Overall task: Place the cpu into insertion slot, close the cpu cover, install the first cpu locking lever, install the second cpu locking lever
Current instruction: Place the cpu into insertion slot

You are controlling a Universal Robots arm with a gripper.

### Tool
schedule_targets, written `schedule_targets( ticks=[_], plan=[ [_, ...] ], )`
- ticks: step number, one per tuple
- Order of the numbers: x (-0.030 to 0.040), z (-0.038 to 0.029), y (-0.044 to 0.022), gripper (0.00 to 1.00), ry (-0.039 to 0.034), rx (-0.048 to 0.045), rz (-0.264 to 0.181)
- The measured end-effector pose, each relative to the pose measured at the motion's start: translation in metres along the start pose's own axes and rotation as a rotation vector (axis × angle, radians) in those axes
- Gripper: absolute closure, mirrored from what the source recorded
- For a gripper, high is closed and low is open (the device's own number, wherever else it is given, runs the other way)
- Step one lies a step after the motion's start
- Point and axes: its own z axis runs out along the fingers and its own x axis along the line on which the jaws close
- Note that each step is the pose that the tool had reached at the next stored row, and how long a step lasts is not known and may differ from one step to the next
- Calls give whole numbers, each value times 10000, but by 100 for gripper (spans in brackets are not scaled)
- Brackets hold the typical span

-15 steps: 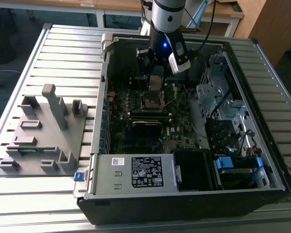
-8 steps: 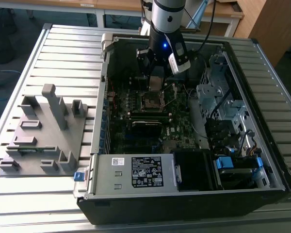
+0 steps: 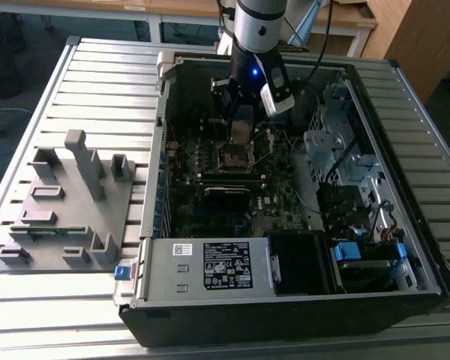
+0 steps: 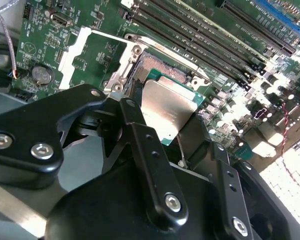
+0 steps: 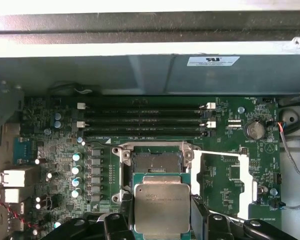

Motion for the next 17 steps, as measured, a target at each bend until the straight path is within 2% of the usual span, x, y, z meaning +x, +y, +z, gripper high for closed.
schedule_targets(
  ticks=[17],
  plan=[
    [0,45,-2,46,-1,11,1]
  ],
)
